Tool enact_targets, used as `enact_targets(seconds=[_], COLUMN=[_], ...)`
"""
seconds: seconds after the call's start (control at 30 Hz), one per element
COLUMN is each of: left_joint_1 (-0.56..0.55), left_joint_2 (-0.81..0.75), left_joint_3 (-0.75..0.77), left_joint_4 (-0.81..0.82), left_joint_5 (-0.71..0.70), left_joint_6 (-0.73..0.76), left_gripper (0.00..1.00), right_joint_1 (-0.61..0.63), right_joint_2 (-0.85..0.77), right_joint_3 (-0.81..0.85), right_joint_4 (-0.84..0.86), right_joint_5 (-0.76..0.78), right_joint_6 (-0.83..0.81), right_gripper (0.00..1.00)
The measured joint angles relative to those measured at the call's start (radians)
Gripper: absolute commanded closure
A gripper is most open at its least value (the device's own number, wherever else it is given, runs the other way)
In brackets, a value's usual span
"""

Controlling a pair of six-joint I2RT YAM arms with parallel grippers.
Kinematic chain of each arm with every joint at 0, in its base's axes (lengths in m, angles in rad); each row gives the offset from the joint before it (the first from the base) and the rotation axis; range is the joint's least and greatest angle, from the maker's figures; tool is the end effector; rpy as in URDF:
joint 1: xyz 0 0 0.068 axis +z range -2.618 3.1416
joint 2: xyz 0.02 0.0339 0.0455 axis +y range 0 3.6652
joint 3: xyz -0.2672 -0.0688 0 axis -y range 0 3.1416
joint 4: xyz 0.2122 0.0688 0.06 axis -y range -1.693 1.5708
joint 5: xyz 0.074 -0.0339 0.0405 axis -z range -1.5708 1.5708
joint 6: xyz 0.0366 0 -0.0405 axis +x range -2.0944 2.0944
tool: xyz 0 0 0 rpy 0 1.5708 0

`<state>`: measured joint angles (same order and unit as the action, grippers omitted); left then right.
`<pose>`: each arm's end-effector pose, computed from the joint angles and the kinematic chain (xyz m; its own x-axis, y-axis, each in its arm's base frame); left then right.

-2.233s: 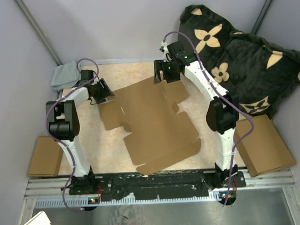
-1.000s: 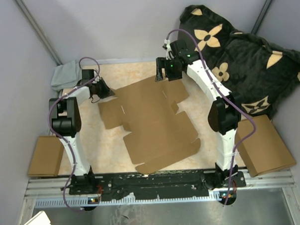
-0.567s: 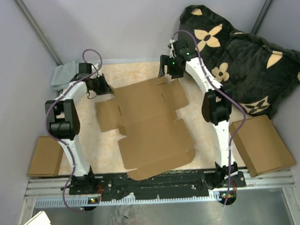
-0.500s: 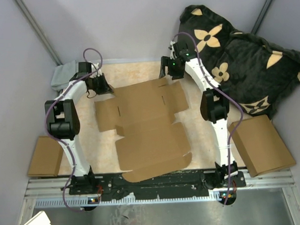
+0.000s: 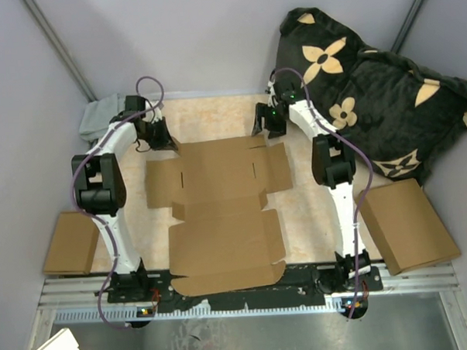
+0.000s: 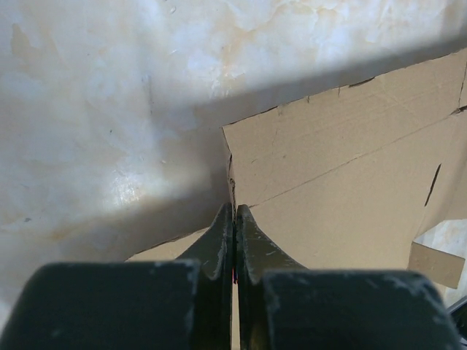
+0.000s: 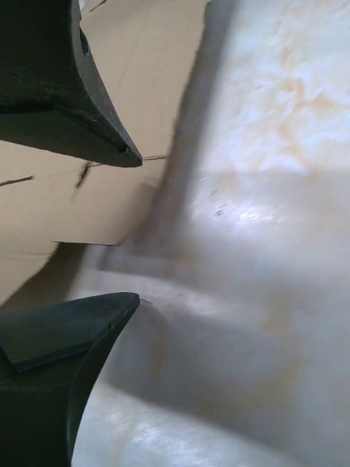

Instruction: Fold the paper box

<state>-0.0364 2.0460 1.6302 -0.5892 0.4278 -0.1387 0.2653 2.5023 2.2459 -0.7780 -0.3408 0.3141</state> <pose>0.4173 -0.0304 0.2297 -0.8708 -0.0942 -0.4825 0.1363 0.8968 -0.4210 0.4893 0.1456 0.1839 -0.9162 0.0528 -0.3973 -0.1355 0.8921 0.4311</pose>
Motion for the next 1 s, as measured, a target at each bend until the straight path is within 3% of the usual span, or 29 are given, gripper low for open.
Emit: enact_targets(seconds=[0.2,0.8,1.0], left_joint_1=[-0.009,-0.033,-0.051], left_joint_2=[0.036,0.047,0.047], left_joint_3=[0.000,0.002,0.021], left_joint_4=[-0.011,-0.003,-0.021], left_joint_5=[-0.016,-0.026,-0.026], left_joint_6=[-0.005,-0.037,-0.047], left_gripper=[1.00,1.00,0.90], right_joint_1=[0.000,0.073,0.097], right_joint_2=[-0.105,-0.142,-0.173], right_joint_3=[-0.193,-0.199,-0.170], right_joint_4=[0.062,0.049,0.041], right_joint_5=[-0.046,-0.030,-0.027], right_joint_6=[0.005,0.006,0.011], right_gripper=[0.37,0.43,0.43])
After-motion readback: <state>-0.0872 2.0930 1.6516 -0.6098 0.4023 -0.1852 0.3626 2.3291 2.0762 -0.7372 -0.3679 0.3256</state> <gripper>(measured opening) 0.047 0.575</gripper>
